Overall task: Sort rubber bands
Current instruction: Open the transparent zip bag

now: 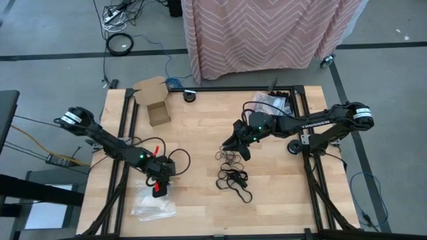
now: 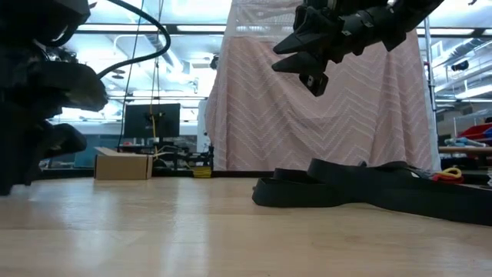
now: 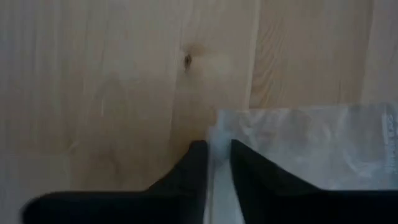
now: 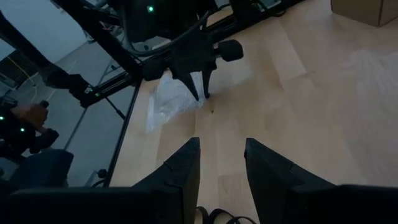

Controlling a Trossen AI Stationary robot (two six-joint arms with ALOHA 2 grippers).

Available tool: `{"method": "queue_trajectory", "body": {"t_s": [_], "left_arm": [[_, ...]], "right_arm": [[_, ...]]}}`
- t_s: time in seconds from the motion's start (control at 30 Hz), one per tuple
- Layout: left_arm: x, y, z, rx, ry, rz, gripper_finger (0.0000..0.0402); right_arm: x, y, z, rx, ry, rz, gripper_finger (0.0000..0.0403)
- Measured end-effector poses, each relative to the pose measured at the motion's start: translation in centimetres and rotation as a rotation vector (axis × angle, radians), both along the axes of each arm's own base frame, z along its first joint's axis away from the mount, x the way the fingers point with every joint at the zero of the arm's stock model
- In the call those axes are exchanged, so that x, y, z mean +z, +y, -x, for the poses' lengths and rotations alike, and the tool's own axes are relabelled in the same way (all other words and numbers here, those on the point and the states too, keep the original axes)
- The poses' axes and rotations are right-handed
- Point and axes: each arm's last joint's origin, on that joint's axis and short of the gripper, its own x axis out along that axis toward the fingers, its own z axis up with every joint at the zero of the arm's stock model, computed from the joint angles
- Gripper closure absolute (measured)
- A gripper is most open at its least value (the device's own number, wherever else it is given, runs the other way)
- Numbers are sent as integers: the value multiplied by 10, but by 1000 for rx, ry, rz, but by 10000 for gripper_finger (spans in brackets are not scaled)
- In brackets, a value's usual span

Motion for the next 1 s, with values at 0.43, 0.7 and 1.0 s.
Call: {"method": "queue_trajectory", "body": {"t_s": [0.43, 0.7, 1.0], "left_arm": [[47, -2, -15, -13, 10, 7, 389], [120, 22, -26, -40, -40, -236, 389], [223, 78, -51, 44, -362, -466, 390]], "right_arm": [[3, 1, -1, 38, -34, -17, 291], [34, 4, -9, 127, 15, 27, 292], [109, -13, -15, 54, -48, 224, 290]]}}
